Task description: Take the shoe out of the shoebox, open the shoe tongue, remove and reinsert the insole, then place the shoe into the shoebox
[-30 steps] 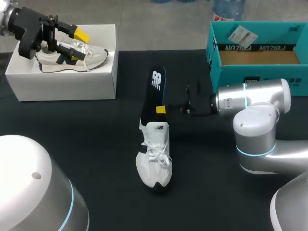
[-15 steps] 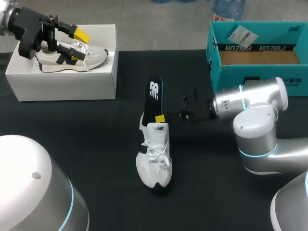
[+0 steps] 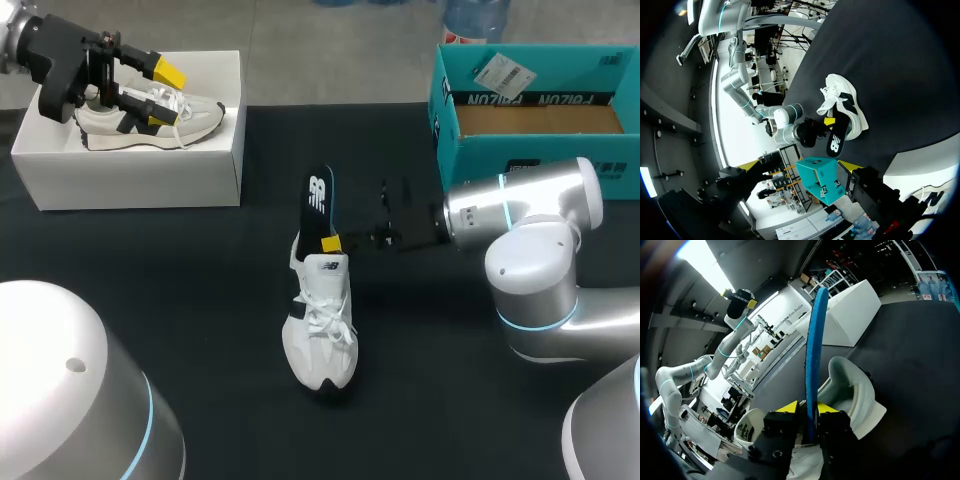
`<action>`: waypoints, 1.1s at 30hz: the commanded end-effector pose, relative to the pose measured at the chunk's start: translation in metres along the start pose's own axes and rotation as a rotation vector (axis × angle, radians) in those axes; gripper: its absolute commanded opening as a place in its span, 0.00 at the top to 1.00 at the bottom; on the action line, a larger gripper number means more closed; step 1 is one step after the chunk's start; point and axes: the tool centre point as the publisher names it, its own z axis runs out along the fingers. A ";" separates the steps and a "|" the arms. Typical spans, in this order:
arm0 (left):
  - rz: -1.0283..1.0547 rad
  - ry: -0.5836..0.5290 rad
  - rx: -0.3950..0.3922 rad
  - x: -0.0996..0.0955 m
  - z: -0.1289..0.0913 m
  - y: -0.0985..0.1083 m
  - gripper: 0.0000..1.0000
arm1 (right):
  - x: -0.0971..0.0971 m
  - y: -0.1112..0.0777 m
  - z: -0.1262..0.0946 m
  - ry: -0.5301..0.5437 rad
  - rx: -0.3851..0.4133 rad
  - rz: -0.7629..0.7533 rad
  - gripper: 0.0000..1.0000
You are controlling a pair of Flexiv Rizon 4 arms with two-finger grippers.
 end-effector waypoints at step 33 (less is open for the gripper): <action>0.000 0.004 0.002 -0.001 0.000 0.000 0.00 | -0.003 -0.019 0.003 0.005 0.051 0.087 0.72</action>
